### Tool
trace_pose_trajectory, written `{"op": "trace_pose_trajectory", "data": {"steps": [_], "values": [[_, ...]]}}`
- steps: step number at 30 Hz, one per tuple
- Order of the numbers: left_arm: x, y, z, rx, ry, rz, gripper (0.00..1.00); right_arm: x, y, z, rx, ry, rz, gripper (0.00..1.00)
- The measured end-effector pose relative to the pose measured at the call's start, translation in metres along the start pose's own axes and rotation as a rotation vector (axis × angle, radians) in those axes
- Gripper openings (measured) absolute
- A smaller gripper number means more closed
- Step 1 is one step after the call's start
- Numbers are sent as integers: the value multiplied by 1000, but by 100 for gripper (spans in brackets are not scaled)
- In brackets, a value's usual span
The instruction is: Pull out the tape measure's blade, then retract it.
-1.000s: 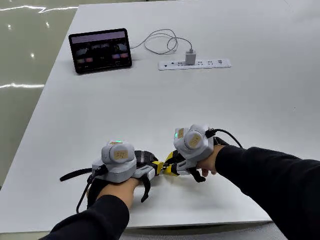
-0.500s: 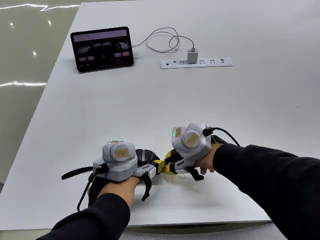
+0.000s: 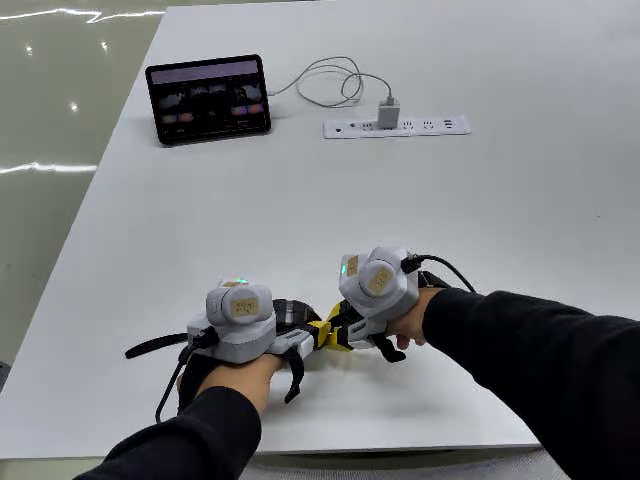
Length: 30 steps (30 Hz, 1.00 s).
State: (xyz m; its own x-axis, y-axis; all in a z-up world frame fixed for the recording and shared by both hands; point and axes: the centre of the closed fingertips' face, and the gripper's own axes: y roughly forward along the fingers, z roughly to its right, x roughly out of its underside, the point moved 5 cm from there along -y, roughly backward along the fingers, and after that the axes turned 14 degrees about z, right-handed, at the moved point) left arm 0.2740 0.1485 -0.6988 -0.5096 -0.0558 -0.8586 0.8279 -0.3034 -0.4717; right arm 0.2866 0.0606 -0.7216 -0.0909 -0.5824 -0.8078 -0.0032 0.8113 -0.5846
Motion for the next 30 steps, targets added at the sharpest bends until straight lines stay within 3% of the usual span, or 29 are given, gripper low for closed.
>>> {"op": "trace_pose_trajectory", "data": {"steps": [17, 24, 30], "values": [[0, 0, 0, -5, -7, 0, 60, 4, -6, -1, 20, 7, -6, 12], [0, -1, 0, -5, -11, 0, 60, 3, -4, -1, 4, -42, 0, 11], [0, -1, 0, 0, -12, 0, 60, 1, 0, 0, -1, -31, 3, 10]]}}
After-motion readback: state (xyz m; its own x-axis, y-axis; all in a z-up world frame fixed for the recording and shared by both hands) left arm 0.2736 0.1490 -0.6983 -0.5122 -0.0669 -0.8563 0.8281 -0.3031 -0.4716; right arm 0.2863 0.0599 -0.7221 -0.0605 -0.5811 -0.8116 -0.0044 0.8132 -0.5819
